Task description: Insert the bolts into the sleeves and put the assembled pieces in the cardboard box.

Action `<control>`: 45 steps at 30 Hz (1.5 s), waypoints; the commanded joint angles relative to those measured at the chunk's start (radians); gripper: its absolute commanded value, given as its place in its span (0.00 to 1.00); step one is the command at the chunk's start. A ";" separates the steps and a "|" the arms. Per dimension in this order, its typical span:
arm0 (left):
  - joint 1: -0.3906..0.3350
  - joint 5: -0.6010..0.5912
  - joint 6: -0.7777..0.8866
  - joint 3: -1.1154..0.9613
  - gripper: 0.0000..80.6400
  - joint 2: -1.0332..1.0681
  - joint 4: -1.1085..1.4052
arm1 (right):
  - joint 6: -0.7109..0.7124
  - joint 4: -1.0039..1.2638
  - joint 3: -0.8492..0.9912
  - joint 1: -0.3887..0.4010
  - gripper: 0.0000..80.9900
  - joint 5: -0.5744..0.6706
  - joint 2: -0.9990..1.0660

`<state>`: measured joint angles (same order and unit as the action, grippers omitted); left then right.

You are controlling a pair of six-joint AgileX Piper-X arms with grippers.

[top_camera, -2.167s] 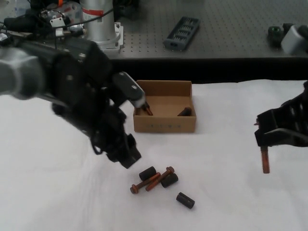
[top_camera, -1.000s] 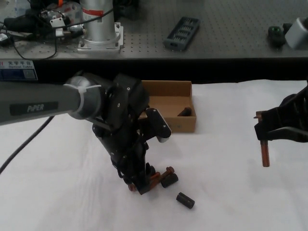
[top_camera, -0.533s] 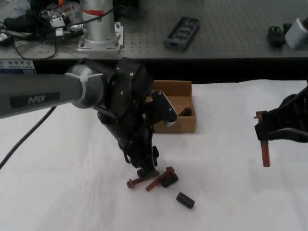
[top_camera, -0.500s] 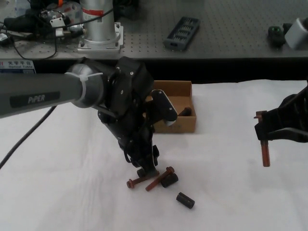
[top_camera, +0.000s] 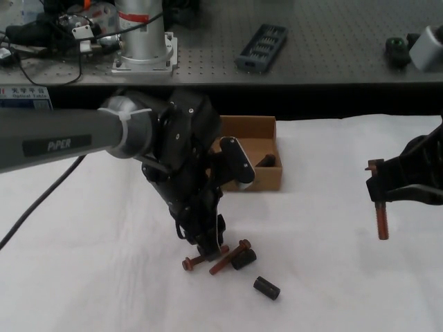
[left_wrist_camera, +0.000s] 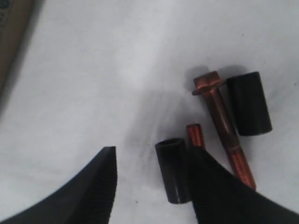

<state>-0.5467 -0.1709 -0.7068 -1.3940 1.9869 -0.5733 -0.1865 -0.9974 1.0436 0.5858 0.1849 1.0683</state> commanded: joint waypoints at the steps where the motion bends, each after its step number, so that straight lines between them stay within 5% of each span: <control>1: 0.000 0.009 -0.012 -0.011 0.43 0.007 -0.012 | 0.008 0.009 0.004 -0.005 0.02 0.009 -0.011; 18: 0.067 0.054 -0.012 -0.011 0.43 0.012 -0.058 | 0.008 0.009 0.004 -0.005 0.02 0.004 -0.011; 45: 0.039 -0.026 0.057 -0.011 0.43 0.012 -0.061 | 0.008 0.017 0.004 -0.005 0.02 0.004 -0.011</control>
<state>-0.4929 -0.1795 -0.6707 -1.4044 1.9948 -0.6253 -0.1865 -0.9974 1.0436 0.5858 0.1826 1.0683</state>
